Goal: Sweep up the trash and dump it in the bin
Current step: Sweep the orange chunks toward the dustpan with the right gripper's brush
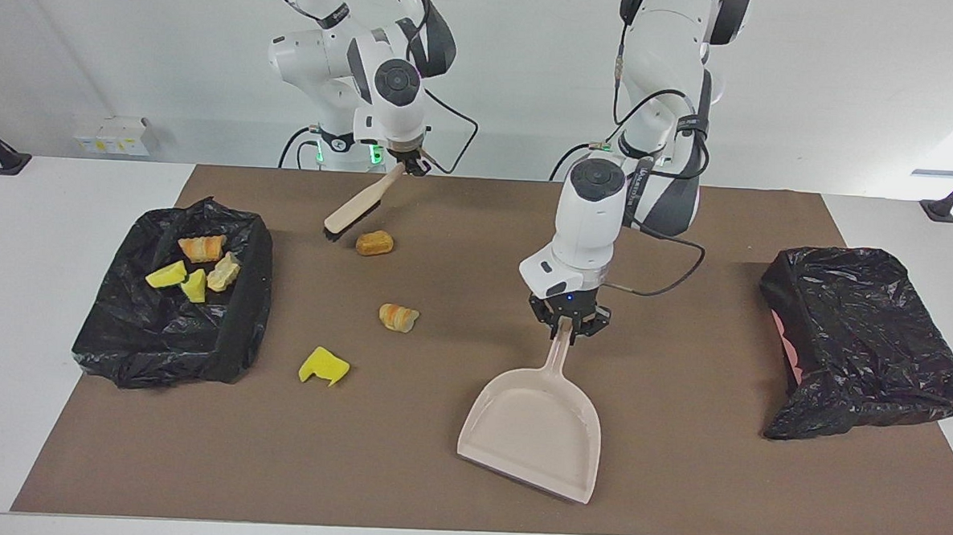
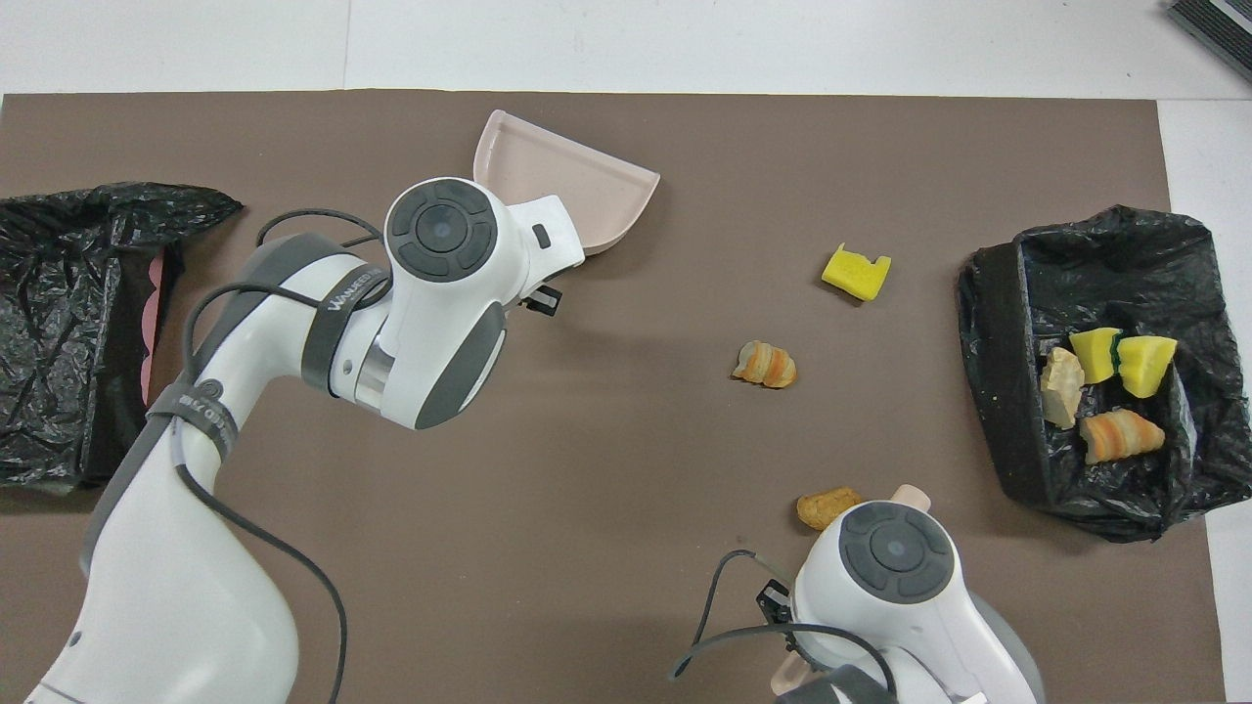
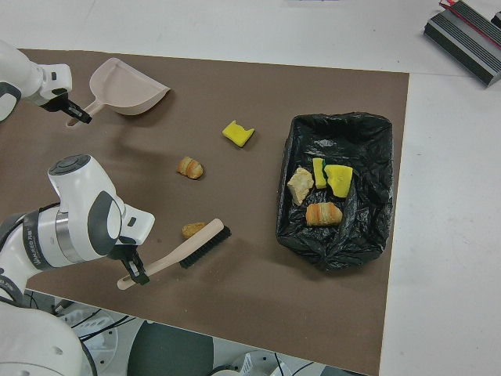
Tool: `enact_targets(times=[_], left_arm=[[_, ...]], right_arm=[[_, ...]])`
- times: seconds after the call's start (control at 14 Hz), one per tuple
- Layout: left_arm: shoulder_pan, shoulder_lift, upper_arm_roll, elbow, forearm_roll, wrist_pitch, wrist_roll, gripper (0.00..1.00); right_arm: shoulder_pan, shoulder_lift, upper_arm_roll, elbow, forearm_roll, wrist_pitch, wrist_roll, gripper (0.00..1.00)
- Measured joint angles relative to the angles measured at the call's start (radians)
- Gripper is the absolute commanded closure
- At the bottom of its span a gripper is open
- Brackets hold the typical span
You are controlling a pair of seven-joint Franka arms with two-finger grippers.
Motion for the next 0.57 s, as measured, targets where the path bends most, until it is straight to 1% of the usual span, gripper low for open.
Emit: enact_targets(times=[0.21,0.29,0.57], left_arm=[[0.021,-0.104,0.0,-0.142,0.0,0.0,0.209,1.0],[0.023,-0.138,0.0,-0.182,0.0,-0.001,0.32,1.0],[0.049,-0.215,0.0,-0.292,0.0,-0.011,0.675,1.0]], right_arm=[[0.002,0.015,0.008,-0.023,0.025,0.082,-0.013,1.0],[0.002,0.027,0.008,-0.026,0.026,0.102,-0.038,1.0],[-0.018,0.094,0.004,-0.009,0.027,0.218,-0.187,1.0]])
